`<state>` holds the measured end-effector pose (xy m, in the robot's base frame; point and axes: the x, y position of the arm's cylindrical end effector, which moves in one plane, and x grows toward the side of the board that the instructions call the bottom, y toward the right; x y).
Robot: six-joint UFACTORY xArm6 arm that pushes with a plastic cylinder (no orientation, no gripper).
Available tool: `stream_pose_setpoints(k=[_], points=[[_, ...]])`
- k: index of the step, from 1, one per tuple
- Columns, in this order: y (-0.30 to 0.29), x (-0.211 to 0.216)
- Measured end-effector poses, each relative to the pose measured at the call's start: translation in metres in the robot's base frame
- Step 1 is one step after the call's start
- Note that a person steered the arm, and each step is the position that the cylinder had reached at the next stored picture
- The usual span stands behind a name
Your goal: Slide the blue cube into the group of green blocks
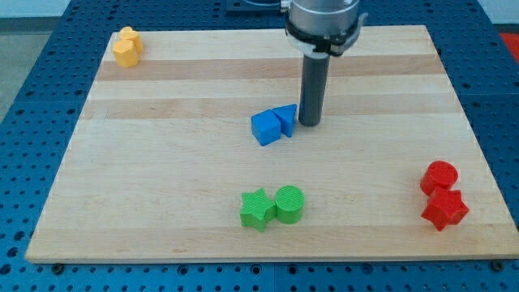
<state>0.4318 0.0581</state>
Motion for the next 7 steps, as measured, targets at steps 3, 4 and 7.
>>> stream_pose_setpoints(k=[3, 4, 7], points=[[0.004, -0.057], [-0.037, -0.059], [-0.064, 0.01]])
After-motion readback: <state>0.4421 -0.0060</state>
